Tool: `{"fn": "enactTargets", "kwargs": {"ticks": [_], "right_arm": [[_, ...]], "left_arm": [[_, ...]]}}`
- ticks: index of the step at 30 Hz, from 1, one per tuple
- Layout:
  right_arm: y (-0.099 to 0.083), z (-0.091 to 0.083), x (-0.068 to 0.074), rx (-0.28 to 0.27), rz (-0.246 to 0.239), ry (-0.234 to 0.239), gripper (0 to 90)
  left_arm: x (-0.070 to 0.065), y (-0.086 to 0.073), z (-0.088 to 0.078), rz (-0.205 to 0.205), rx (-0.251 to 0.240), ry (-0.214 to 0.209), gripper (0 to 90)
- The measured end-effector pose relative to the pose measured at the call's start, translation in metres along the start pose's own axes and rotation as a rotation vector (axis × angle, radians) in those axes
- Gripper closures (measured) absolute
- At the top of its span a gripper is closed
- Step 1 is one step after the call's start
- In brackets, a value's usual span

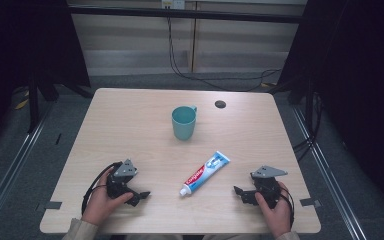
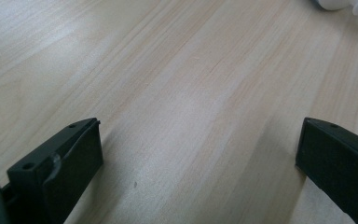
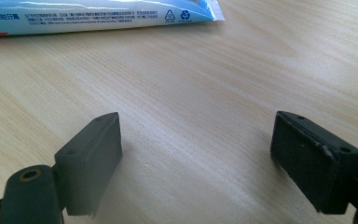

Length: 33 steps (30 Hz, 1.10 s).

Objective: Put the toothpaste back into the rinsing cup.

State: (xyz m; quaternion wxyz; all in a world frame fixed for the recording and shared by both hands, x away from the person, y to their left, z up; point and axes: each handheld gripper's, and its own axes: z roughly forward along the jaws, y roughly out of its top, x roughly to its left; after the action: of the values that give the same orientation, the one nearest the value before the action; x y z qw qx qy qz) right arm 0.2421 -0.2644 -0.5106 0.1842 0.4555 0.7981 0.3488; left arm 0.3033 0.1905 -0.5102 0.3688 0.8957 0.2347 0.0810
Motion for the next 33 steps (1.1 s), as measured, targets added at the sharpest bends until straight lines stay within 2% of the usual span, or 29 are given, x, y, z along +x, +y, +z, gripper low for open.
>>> {"fn": "enactTargets", "kwargs": {"ticks": [4, 7, 9, 11, 13, 15, 16, 17, 18, 19, 21, 22, 24, 28, 33], "right_arm": [[0.000, 0.000, 0.000, 0.003, 0.004, 0.000, 15.8], [0.000, 0.000, 0.000, 0.006, 0.003, 0.007, 15.2], [0.000, 0.000, 0.000, 0.005, 0.002, 0.008, 15.0], [0.000, 0.000, 0.000, 0.006, 0.003, 0.008, 15.0], [0.000, 0.000, 0.000, 0.005, 0.002, 0.008, 15.0], [0.000, 0.000, 0.000, 0.005, 0.002, 0.009, 15.0], [0.000, 0.000, 0.000, 0.005, 0.001, 0.009, 14.9], [0.000, 0.000, 0.000, 0.005, 0.001, 0.009, 15.0], [0.000, 0.000, 0.000, 0.005, 0.001, 0.009, 15.0], [0.000, 0.000, 0.000, 0.005, 0.002, 0.009, 15.0], [0.000, 0.000, 0.000, 0.005, 0.002, 0.009, 14.9], [0.000, 0.000, 0.000, 0.005, 0.002, 0.009, 15.0], [0.000, 0.000, 0.000, 0.005, 0.001, 0.009, 15.0], [0.000, 0.000, 0.000, 0.005, 0.002, 0.009, 14.9], [0.000, 0.000, 0.000, 0.005, 0.002, 0.009, 14.9]], "left_arm": [[-0.001, 0.000, 0.000, -0.008, 0.001, 0.011, 0.1], [-0.002, 0.005, -0.001, -0.029, 0.036, 0.028, 1.4], [-0.001, 0.011, -0.004, -0.059, 0.078, 0.031, 8.5], [0.000, 0.018, -0.006, -0.080, 0.106, 0.010, 17.4], [0.001, 0.024, -0.009, -0.091, 0.125, 0.018, 15.4], [0.003, 0.031, -0.011, -0.116, 0.147, -0.021, 15.3], [0.003, 0.035, -0.012, -0.122, 0.155, -0.008, 15.2], [0.003, 0.038, -0.013, -0.126, 0.152, -0.002, 15.2], [0.004, 0.042, -0.013, -0.137, 0.146, -0.024, 15.1], [0.004, 0.049, -0.013, -0.170, 0.153, -0.031, 14.6], [0.004, 0.053, -0.012, -0.179, 0.162, -0.029, 12.0], [0.003, 0.057, -0.010, -0.196, 0.164, -0.032, 11.6], [0.002, 0.065, -0.008, -0.178, 0.159, -0.037, 11.4], [0.000, 0.079, -0.003, -0.177, 0.185, -0.055, 13.7], [-0.004, 0.097, 0.001, -0.166, 0.185, -0.070, 15.7]]}}
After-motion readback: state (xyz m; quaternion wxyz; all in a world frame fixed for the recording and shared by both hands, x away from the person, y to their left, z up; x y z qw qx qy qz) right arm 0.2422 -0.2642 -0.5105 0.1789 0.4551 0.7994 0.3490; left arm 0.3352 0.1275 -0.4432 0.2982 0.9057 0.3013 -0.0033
